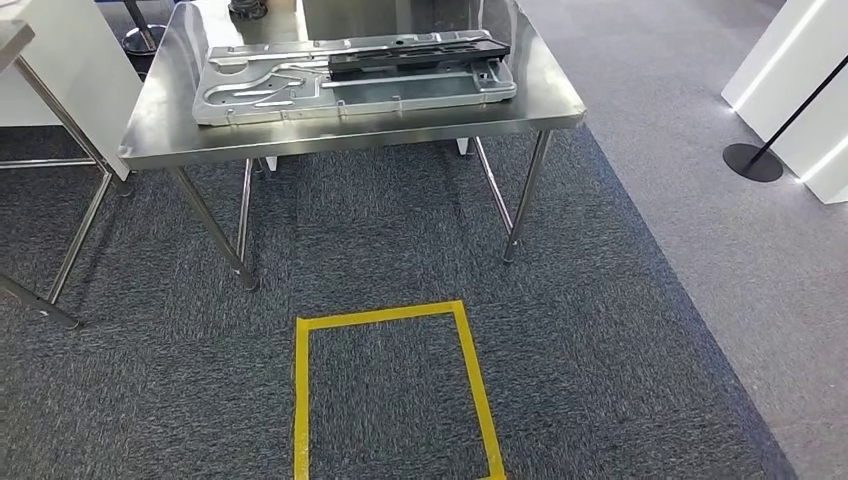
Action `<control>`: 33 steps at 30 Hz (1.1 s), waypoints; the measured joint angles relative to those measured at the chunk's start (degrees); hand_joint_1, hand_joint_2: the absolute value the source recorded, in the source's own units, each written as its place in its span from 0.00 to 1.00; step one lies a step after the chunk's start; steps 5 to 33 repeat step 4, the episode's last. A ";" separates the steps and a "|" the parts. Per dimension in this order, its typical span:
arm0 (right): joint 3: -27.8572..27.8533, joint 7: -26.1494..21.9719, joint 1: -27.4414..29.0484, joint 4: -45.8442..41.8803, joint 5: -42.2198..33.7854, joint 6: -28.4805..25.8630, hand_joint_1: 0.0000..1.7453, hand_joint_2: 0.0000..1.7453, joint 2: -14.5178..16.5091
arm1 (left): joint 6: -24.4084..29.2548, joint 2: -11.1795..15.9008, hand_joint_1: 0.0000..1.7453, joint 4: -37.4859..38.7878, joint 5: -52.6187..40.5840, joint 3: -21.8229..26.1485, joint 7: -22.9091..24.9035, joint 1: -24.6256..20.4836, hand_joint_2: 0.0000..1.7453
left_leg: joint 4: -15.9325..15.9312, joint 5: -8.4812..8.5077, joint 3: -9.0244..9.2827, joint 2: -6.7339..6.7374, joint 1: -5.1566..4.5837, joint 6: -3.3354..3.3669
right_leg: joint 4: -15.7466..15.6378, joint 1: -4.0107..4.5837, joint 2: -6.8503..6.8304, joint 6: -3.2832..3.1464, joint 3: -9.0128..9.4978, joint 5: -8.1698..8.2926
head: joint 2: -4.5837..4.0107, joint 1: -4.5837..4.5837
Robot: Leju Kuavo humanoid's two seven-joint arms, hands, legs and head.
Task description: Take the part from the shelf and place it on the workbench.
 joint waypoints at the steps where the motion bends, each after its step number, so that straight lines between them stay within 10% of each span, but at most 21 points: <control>1: -0.07 -0.01 0.01 0.00 -0.04 -0.04 0.00 1.00 0.01 | 0.17 0.00 0.00 0.01 0.00 0.00 0.27 0.00 0.00 | -0.04 0.07 -0.02 -0.02 0.02 -0.14 | 0.07 0.10 0.08 -0.45 -0.09 0.23 | 0.00 -0.01; 33: -0.28 -0.02 0.04 0.00 -0.14 -0.13 0.00 1.00 0.01 | 0.27 0.00 0.00 0.01 0.00 0.00 0.54 0.00 0.00 | -0.17 0.30 -0.06 -0.05 0.20 -0.50 | 0.14 0.43 0.06 -0.72 -0.20 0.27 | 0.00 -0.01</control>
